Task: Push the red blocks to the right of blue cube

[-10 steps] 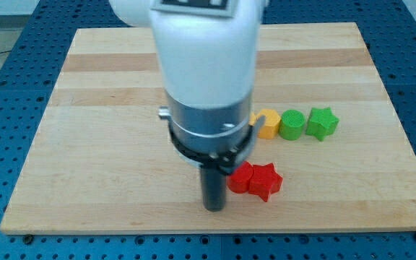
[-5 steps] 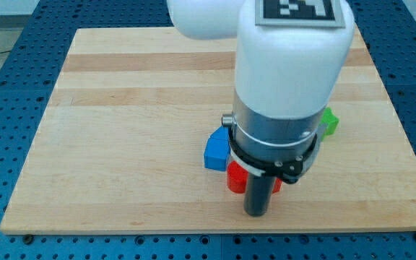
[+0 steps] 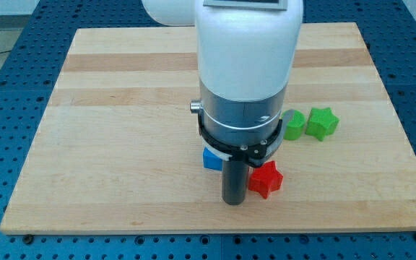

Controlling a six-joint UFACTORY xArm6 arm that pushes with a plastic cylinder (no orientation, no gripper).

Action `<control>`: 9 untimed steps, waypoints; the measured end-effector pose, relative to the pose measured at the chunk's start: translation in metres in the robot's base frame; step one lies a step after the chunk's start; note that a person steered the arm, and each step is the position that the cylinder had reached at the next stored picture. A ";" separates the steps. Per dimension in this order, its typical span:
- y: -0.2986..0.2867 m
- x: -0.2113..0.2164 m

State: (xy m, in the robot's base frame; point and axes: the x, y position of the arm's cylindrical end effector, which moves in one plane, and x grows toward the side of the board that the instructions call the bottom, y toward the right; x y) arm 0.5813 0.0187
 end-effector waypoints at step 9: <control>0.076 -0.001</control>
State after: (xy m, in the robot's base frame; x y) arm 0.5802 0.0950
